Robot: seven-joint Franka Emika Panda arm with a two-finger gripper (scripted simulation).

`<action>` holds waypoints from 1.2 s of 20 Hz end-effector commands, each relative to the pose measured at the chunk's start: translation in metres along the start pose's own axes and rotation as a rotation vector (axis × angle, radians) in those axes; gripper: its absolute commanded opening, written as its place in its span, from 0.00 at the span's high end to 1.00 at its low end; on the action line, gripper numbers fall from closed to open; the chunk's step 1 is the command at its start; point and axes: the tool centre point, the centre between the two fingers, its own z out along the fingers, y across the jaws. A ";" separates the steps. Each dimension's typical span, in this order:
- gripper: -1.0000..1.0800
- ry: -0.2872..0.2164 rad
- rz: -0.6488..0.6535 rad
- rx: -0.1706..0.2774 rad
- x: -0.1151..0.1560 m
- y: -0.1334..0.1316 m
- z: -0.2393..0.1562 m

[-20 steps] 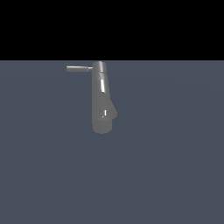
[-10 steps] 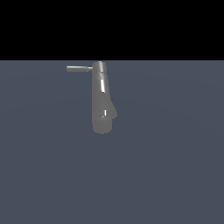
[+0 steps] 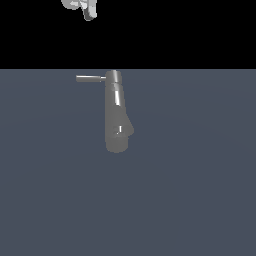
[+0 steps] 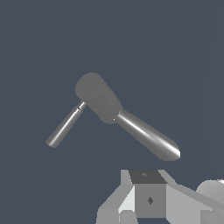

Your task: Turn on the faucet by rotating a designated handle.

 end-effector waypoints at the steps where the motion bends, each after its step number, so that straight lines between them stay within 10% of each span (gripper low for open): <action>1: 1.00 0.000 0.052 -0.001 0.004 -0.014 0.010; 24: 1.00 -0.024 0.519 -0.001 0.027 -0.129 0.121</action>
